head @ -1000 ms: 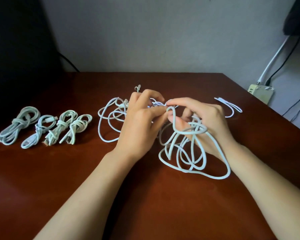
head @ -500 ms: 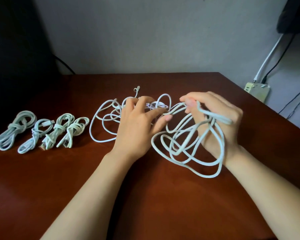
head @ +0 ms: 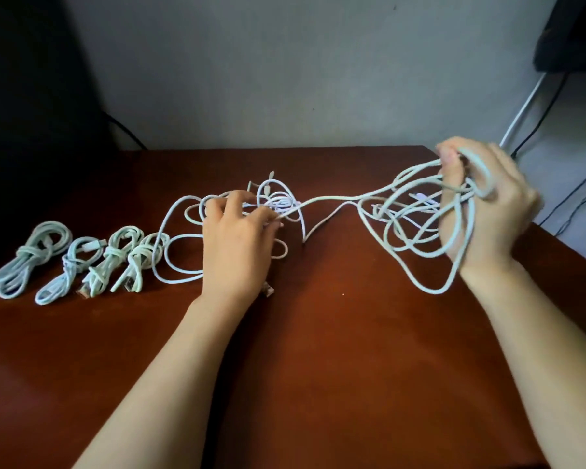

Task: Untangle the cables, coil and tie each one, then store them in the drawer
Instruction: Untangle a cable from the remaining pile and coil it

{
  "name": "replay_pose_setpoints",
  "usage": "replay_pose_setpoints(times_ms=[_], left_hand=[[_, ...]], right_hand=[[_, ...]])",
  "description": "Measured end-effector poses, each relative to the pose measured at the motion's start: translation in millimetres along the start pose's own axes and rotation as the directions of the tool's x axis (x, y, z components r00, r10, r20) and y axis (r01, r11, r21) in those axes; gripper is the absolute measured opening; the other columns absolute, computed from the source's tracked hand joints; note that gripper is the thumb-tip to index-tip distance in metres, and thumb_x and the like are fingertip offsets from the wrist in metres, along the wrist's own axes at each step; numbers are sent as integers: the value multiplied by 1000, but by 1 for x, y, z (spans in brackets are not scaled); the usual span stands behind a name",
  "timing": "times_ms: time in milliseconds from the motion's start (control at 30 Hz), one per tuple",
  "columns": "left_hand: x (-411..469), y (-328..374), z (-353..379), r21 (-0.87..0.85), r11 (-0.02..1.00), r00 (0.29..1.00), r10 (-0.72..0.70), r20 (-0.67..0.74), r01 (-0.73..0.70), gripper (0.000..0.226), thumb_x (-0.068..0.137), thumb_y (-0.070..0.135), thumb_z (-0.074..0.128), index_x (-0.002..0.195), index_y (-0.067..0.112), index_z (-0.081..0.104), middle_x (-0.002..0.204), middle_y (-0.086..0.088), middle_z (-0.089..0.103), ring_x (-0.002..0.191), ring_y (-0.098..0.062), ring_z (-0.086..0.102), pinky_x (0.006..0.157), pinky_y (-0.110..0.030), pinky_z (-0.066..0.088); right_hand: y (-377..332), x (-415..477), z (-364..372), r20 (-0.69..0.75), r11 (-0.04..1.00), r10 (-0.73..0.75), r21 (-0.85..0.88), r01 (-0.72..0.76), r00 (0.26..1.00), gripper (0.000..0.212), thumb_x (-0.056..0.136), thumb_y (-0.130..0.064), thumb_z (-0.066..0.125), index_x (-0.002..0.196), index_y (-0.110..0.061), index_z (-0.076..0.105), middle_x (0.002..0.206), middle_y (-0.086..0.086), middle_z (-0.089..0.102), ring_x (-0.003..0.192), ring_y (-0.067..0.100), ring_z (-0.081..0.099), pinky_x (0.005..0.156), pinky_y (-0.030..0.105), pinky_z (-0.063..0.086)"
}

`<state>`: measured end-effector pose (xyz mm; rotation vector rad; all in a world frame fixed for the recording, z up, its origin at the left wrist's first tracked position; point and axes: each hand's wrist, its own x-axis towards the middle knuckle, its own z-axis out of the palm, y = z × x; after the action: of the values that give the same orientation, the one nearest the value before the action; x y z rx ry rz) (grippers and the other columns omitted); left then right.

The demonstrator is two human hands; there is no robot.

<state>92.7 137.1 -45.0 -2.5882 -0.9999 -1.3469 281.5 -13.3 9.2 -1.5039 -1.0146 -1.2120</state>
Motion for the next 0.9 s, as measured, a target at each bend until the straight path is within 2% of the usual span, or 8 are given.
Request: replay_pose_setpoints(times_ms=[100,200,267,333,467,633,733,900], left_hand=[[-1,3,-1,-35,999,1000,-5,-3,5,21,82,24,61,90,10,76,103,-15,64,92,-44,52,73,-42,41],[-2,3,-2,-65,998,1000,-13,-9,13,21,82,25,62,90,12,76,104,-15,64,92,-43,51,75,-39,37],[-3,4,-2,-77,997,1000,-20,-2,19,20,82,25,63,89,13,77,104,-14,65,92,-43,51,75,-38,36],[-3,6,-3,-89,996,1000,-28,13,29,20,82,26,62,88,14,77,106,-13,64,93,-43,51,76,-38,34],[-2,11,-7,-148,989,999,1,35,4,21,84,29,60,88,17,77,110,-11,63,97,-41,50,79,-37,31],[-3,21,-8,-273,960,996,73,50,-56,30,88,30,46,92,21,75,116,-7,60,101,-30,39,82,-35,26],[-4,23,-8,-322,943,993,106,52,-83,33,85,27,44,92,20,75,117,-7,59,103,-29,37,81,-38,30],[-1,29,-13,-366,927,993,109,52,-83,17,83,25,62,94,22,75,119,-1,58,107,-19,32,85,-34,31]], right_hand=[[11,-2,4,217,989,92,-132,-65,972,32,98,-31,45,88,-16,72,79,6,65,71,28,59,57,29,28],[11,-4,4,342,995,96,-32,-91,935,23,90,-25,53,87,-16,74,83,3,62,81,7,47,65,29,29],[7,-5,5,374,996,-93,36,85,923,24,82,-2,52,90,-9,73,88,7,60,86,11,49,73,33,39],[-7,-9,6,333,944,-328,68,324,884,30,80,1,46,92,-4,73,93,12,65,92,26,52,78,40,41],[-40,-19,12,334,851,-523,267,453,785,17,86,1,57,95,0,72,102,13,70,102,28,59,89,38,40],[-57,-28,13,479,830,-556,361,426,679,24,87,1,50,99,-2,70,96,10,69,87,29,63,76,34,41],[-57,-28,13,525,862,-506,317,395,684,22,84,7,55,98,-4,68,92,8,67,76,28,58,66,34,40],[-56,-24,8,632,925,-370,318,207,681,18,88,-13,45,97,-8,61,83,3,59,76,18,49,68,27,34]])
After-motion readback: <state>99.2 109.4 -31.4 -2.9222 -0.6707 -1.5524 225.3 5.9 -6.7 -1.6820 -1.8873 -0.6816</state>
